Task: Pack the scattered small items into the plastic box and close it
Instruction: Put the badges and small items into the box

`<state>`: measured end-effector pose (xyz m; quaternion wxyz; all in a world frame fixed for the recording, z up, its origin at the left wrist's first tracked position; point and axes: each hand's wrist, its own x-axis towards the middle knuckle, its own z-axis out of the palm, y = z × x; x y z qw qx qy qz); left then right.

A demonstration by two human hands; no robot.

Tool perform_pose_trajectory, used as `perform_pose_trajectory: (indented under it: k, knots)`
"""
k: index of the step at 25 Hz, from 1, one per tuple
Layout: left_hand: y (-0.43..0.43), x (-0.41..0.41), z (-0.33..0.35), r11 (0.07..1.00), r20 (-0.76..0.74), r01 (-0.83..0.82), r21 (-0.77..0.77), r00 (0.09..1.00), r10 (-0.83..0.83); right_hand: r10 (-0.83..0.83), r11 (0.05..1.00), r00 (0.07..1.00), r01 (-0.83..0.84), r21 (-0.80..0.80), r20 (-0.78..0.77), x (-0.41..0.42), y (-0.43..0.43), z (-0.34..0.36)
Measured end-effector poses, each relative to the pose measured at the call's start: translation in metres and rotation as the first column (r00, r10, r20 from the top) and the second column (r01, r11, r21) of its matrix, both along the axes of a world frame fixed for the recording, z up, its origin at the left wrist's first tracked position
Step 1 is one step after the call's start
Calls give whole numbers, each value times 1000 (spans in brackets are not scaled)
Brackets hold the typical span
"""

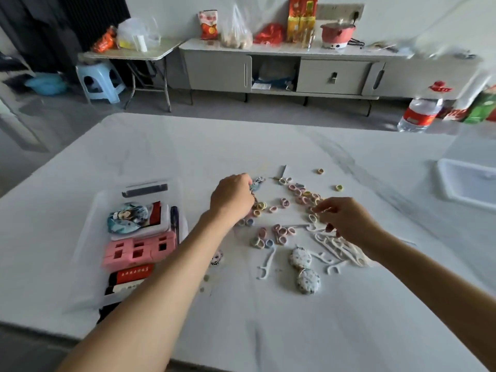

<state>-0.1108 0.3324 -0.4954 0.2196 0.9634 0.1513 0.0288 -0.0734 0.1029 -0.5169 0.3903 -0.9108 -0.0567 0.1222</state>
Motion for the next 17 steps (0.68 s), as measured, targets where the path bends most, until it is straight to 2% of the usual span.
perform_pose_trajectory:
  k: [4, 8, 11, 13, 16, 17]
  knots:
    - [6, 35, -30, 964, -135, 37, 264, 991, -2, 143, 972, 963, -93, -218, 227, 55, 10, -14]
    - [17, 45, -41, 934, -151, 74, 350, 988, -21, 358, 899, 841, -194, -392, 405, 125, 62, -20]
    - [18, 48, -30, 956, -194, 51, 289, 981, 7, 486, 800, 799, -244, -547, 354, 150, 94, -35]
    - [20, 51, -19, 980, -160, -4, 199, 986, 37, 525, 747, 779, -229, -624, 343, 153, 100, -43]
    - [16, 44, -5, 999, -108, -50, 1, 993, 50, 548, 690, 761, -177, -702, 347, 147, 101, -40]
    - [12, 38, -1, 991, -99, -62, -115, 994, 51, 532, 709, 770, -178, -683, 352, 141, 101, -36]
